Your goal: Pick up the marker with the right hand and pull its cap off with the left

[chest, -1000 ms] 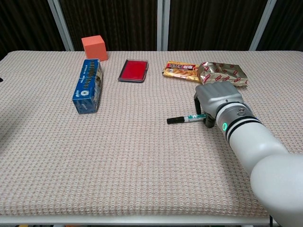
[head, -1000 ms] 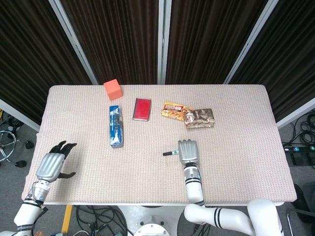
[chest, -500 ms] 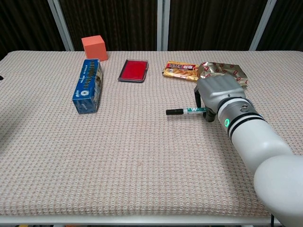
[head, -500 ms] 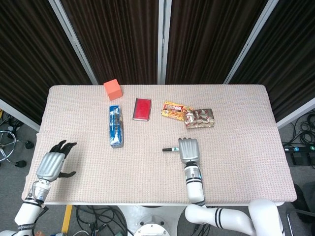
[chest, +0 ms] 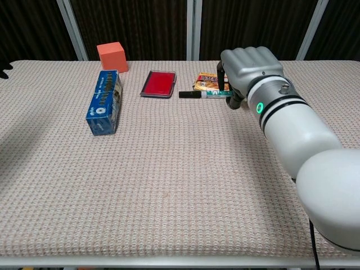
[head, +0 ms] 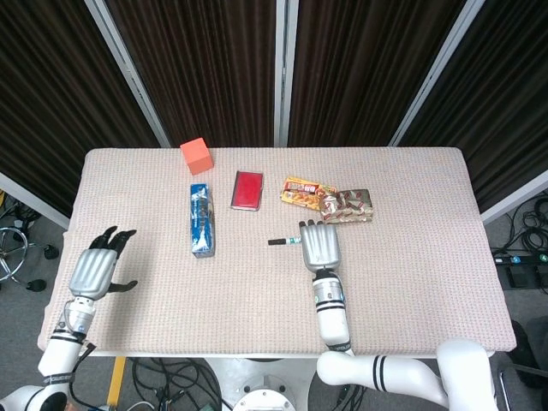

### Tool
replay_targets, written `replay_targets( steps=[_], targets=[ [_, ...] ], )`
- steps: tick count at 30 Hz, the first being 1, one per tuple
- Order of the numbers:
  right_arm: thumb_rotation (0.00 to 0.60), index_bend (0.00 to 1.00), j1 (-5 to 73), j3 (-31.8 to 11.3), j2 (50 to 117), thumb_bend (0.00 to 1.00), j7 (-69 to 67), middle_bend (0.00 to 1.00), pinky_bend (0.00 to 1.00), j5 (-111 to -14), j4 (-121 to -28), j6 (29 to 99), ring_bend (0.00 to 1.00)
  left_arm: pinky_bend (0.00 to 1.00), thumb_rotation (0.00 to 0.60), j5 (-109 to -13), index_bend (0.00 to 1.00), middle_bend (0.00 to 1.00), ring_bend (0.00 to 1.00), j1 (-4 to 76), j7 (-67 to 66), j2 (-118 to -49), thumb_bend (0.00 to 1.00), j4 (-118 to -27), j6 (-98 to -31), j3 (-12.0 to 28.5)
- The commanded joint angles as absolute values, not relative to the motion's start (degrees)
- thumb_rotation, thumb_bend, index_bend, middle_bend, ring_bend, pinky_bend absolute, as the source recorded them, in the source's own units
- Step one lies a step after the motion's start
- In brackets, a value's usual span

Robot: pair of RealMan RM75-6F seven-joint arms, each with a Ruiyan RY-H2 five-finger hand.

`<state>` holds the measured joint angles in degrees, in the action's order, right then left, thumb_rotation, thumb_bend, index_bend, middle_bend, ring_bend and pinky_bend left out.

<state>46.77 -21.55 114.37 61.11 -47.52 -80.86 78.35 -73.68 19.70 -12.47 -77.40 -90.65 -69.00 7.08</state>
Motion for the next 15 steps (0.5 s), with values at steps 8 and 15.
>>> replay_targets(
  steps=[8,15],
  targets=[
    [0.600,0.71,54.6,-26.7,118.6,0.33,68.5,0.64,0.61,-46.2,-78.8,79.2,0.53,0.30,0.600,-69.3,0.19,0.27,0.19,27.8,-24.1,-84.8,0.16,-92.2,-68.4,13.4],
    [0.600,0.71,58.0,-28.2,121.5,0.33,71.1,0.64,0.61,-44.4,-74.7,79.6,0.53,0.40,0.600,-67.3,0.28,0.36,0.29,31.3,-31.5,-90.4,0.18,-92.6,-71.8,16.3]
  ],
)
